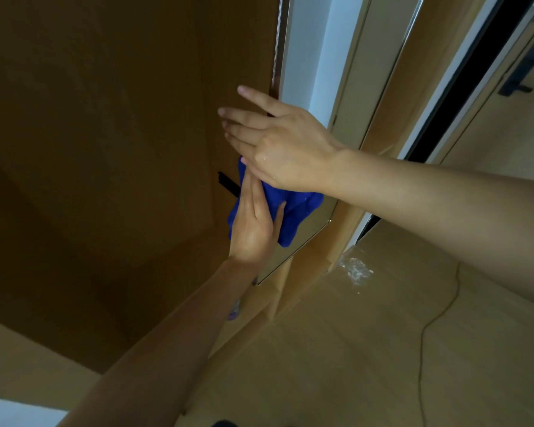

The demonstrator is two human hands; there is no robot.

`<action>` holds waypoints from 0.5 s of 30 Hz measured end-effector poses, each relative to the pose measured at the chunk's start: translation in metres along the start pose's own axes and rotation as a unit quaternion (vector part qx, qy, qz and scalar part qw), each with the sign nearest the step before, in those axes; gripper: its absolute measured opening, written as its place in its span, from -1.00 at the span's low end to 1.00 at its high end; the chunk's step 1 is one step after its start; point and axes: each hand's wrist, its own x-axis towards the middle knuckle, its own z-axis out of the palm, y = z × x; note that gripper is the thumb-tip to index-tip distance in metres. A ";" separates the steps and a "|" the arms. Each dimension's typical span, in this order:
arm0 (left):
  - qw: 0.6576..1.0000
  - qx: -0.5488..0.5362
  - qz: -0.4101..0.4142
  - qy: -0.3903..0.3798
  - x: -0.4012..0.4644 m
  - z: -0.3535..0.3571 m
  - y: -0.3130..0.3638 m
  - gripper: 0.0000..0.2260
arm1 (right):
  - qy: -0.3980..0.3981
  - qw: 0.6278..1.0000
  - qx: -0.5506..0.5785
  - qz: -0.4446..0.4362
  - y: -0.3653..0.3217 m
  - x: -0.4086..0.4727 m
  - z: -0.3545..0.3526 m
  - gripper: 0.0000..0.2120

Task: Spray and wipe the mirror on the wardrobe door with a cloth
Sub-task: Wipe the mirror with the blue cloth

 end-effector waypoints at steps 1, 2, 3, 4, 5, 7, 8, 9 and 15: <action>1.000 0.001 0.011 0.003 -0.006 0.003 -0.006 -0.44 | -0.006 1.000 0.000 0.001 -0.004 -0.003 0.003 -0.60; 0.999 0.007 0.033 0.015 -0.012 0.007 -0.013 -0.46 | -0.012 1.000 0.000 0.003 -0.009 -0.005 0.005 -0.59; 0.998 0.015 0.056 0.030 -0.017 0.012 -0.020 -0.48 | -0.019 1.000 0.000 0.005 -0.014 -0.007 0.007 -0.59; 0.996 0.019 0.068 0.045 -0.022 0.017 -0.026 -0.50 | -0.023 1.000 0.001 0.007 -0.018 -0.009 0.010 -0.59; 0.996 0.019 0.072 0.057 -0.028 0.022 -0.032 -0.50 | -0.023 1.000 0.000 0.008 -0.023 -0.011 0.013 -0.58; 0.995 0.016 0.069 0.064 -0.041 0.033 -0.043 -0.50 | -0.017 1.000 -0.003 0.007 -0.034 -0.016 0.019 -0.56; 0.995 0.015 0.067 0.067 -0.047 0.037 -0.049 -0.50 | -0.013 1.000 -0.005 0.007 -0.040 -0.018 0.023 -0.56; 0.995 0.015 0.066 0.068 -0.054 0.041 -0.055 -0.50 | -0.009 1.000 -0.006 0.010 -0.046 -0.019 0.026 -0.57; 0.994 0.018 0.072 0.077 -0.098 0.067 -0.091 -0.49 | 0.026 0.999 0.002 0.019 -0.097 -0.025 0.044 -0.59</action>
